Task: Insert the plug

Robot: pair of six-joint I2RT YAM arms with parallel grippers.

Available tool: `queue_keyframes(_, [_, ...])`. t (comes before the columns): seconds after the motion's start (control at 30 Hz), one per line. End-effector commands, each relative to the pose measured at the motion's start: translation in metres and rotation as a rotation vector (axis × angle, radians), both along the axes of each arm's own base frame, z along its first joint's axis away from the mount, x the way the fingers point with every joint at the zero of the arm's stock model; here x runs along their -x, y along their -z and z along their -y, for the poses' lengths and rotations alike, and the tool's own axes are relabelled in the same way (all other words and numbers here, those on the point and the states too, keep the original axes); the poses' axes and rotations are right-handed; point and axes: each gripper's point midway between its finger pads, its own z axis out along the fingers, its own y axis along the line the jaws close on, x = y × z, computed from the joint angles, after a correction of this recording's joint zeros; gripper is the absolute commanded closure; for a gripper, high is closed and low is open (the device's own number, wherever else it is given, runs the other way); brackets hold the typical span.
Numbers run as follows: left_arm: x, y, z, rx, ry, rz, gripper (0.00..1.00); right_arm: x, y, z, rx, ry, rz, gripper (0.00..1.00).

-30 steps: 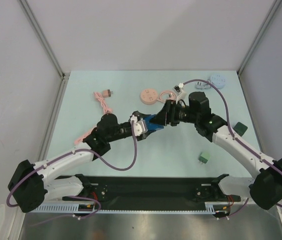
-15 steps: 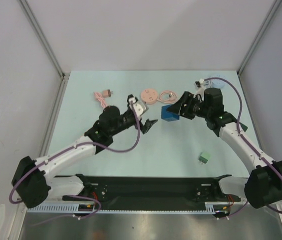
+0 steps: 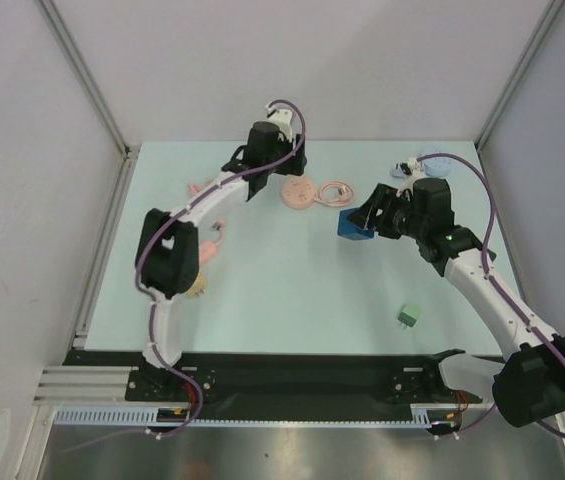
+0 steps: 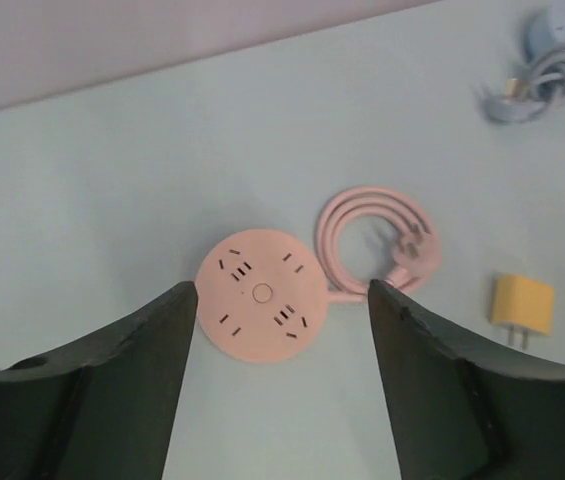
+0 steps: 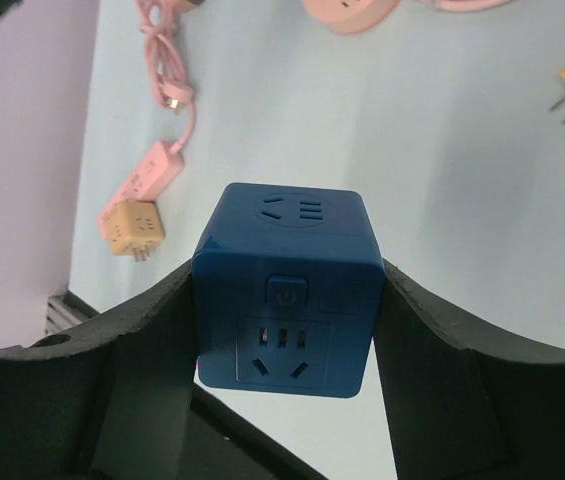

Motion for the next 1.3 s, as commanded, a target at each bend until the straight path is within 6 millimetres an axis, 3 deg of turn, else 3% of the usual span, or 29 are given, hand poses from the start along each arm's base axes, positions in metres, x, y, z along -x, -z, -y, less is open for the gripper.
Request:
queue_keyframes(0.0, [-0.033, 0.037, 0.001, 0.033, -0.061, -0.142, 0.28, -0.017, -0.021, 0.005, 0.062, 0.019, 0.084, 1.00])
queue_keyframes(0.07, [-0.056, 0.030, 0.002, 0.047, -0.074, -0.106, 0.35, -0.018, -0.028, 0.001, 0.056, -0.002, 0.105, 1.00])
queue_keyframes(0.1, [-0.067, 0.052, -0.002, 0.036, -0.091, -0.128, 0.46, -0.016, -0.028, 0.001, 0.058, -0.008, 0.110, 1.00])
queue_keyframes(0.2, [-0.092, 0.049, -0.003, 0.112, -0.106, -0.117, 0.65, -0.014, -0.026, 0.001, 0.062, -0.012, 0.110, 1.00])
queue_keyframes(0.23, [-0.098, 0.071, 0.001, 0.147, -0.109, -0.158, 0.68, -0.013, -0.025, 0.002, 0.063, -0.013, 0.109, 1.00])
queue_keyframes(0.27, [-0.105, 0.065, 0.002, 0.183, -0.109, -0.153, 0.70, -0.011, -0.021, 0.001, 0.066, -0.017, 0.101, 1.00])
queue_keyframes(0.33, [-0.110, 0.073, 0.007, 0.268, -0.093, -0.188, 0.74, -0.010, -0.019, 0.001, 0.068, -0.020, 0.097, 1.00])
queue_keyframes(0.37, [-0.110, 0.089, 0.009, 0.283, -0.088, -0.218, 0.76, -0.010, -0.019, 0.001, 0.069, -0.021, 0.098, 1.00])
queue_keyframes(0.53, [-0.102, 0.120, 0.016, 0.304, -0.068, -0.287, 0.82, -0.014, -0.024, 0.000, 0.082, -0.033, 0.109, 1.00])
queue_keyframes(0.73, [-0.092, 0.131, 0.021, 0.345, -0.044, -0.333, 0.81, -0.009, -0.037, -0.003, 0.092, -0.039, 0.131, 1.00])
queue_keyframes(0.93, [-0.058, 0.142, 0.043, 0.426, 0.056, -0.482, 0.81, -0.010, -0.039, -0.002, 0.143, -0.046, 0.146, 1.00])
queue_keyframes(0.97, [-0.048, 0.153, 0.043, 0.422, 0.057, -0.518, 0.81, -0.013, -0.038, -0.001, 0.161, -0.045, 0.153, 1.00])
queue_keyframes(1.1, [-0.013, 0.150, 0.050, 0.417, 0.116, -0.552, 0.81, -0.044, -0.031, 0.003, 0.260, -0.033, 0.198, 1.00])
queue_keyframes(1.13, [-0.014, 0.145, 0.055, 0.423, 0.136, -0.527, 0.81, -0.046, -0.039, 0.001, 0.263, -0.045, 0.228, 1.00])
queue_keyframes(1.23, [-0.009, 0.122, 0.050, 0.424, 0.142, -0.499, 0.76, -0.062, -0.043, -0.009, 0.320, -0.127, 0.281, 1.00])
queue_keyframes(1.27, [-0.013, 0.097, 0.043, 0.434, 0.139, -0.456, 0.72, -0.070, -0.043, -0.014, 0.345, -0.161, 0.302, 1.00])
